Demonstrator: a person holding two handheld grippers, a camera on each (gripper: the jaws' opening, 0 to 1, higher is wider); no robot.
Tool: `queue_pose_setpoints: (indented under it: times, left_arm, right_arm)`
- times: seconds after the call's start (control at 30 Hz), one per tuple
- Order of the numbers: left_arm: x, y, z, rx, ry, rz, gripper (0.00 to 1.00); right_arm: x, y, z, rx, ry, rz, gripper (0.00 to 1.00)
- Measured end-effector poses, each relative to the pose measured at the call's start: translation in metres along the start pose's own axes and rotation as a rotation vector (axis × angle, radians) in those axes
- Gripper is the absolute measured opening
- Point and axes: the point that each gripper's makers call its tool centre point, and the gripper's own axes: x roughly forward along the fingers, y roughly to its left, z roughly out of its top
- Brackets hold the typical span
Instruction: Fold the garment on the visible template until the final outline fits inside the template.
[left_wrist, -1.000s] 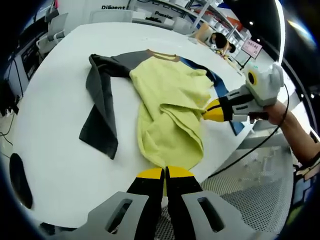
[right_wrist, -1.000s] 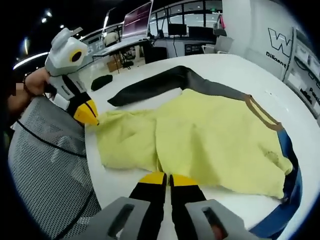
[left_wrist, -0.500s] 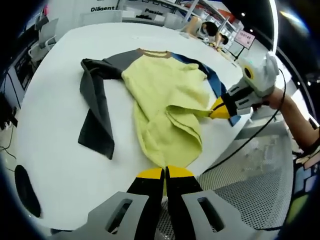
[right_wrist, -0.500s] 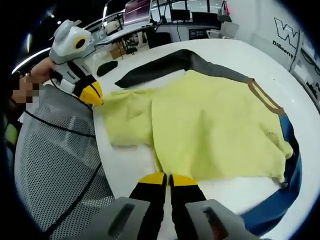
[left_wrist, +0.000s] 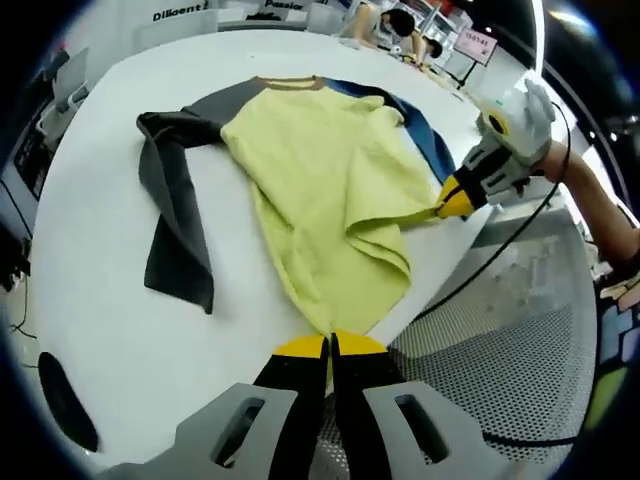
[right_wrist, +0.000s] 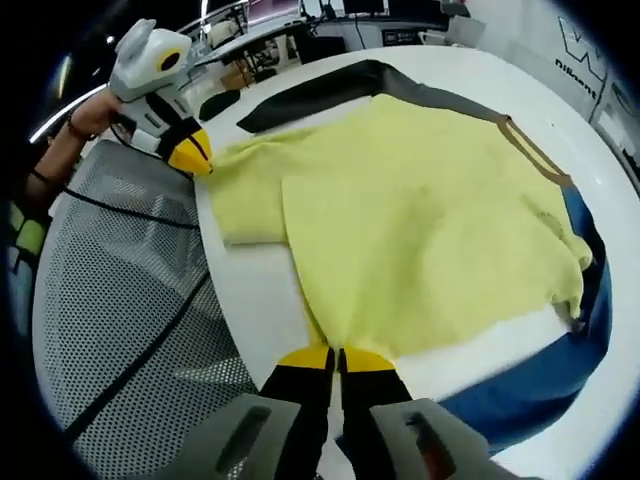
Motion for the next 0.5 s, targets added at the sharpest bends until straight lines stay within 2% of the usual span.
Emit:
queue_pose_setpoints:
  times: [0.1, 0.17, 0.23, 0.37, 0.4, 0.43, 0.47, 0.5]
  left_arm:
    - [-0.001, 0.001, -0.001, 0.010, 0.010, 0.004, 0.00]
    - [-0.001, 0.002, -0.002, 0.011, 0.018, 0.006, 0.00]
    - [0.000, 0.003, -0.005, -0.018, 0.033, 0.005, 0.00]
    - [-0.002, -0.001, -0.008, 0.003, 0.048, -0.010, 0.00]
    - [-0.003, -0.001, -0.007, 0.019, 0.052, -0.001, 0.00]
    - [-0.006, 0.005, -0.003, 0.077, 0.051, 0.044, 0.00]
    - [-0.008, 0.005, -0.002, 0.130, 0.065, 0.061, 0.00]
    - [-0.008, 0.002, -0.002, 0.133, 0.080, 0.051, 0.00]
  right_arm:
    - [-0.004, 0.002, -0.009, 0.005, 0.032, 0.003, 0.00]
    - [-0.006, -0.001, -0.011, -0.012, 0.029, -0.027, 0.00]
    - [-0.007, 0.003, -0.021, -0.031, 0.069, -0.010, 0.00]
    - [-0.012, 0.003, -0.036, -0.017, 0.105, -0.005, 0.00]
    - [-0.013, 0.002, -0.039, -0.011, 0.113, -0.004, 0.00]
    - [-0.013, 0.001, -0.041, -0.004, 0.121, -0.006, 0.00]
    - [-0.014, 0.000, -0.043, 0.002, 0.129, -0.006, 0.00]
    - [-0.015, 0.000, -0.045, 0.008, 0.138, -0.005, 0.00]
